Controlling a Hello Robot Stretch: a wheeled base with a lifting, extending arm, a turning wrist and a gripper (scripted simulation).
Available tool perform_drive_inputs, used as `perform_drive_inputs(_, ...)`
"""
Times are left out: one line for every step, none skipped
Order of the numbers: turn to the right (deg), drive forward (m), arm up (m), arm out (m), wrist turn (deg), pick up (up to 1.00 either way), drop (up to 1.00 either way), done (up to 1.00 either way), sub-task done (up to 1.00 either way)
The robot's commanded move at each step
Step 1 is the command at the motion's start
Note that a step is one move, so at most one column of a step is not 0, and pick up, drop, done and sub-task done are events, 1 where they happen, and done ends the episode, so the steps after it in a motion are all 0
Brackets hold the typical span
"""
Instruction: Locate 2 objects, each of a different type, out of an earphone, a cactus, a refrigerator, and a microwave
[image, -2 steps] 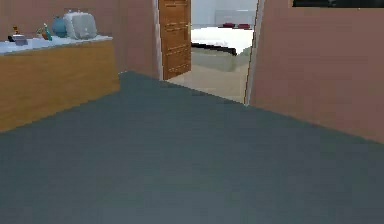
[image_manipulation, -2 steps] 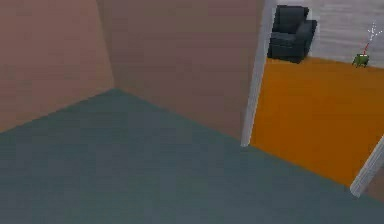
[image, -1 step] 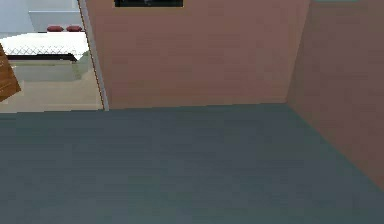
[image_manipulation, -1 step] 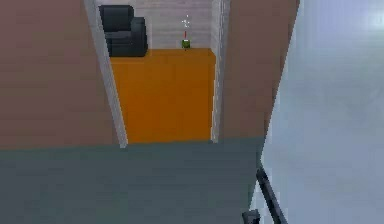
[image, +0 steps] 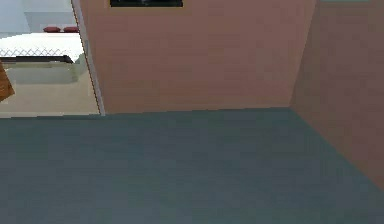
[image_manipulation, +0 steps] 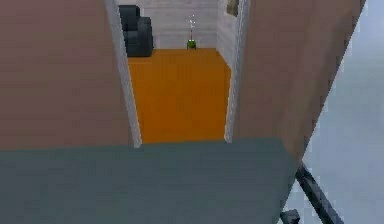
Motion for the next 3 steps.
perform_drive_inputs(-45.0, 0.0, 0.0, 0.0, 0.0, 0.0, 0.0, 0.0, 0.0)
perform_drive_inputs(-39.0, 0.0, 0.0, 0.0, 0.0, 0.0, 0.0, 0.0, 0.0)
perform_drive_inputs(0.0, 0.75, 0.0, 0.0, 0.0, 0.0, 0.0, 0.0, 0.0)
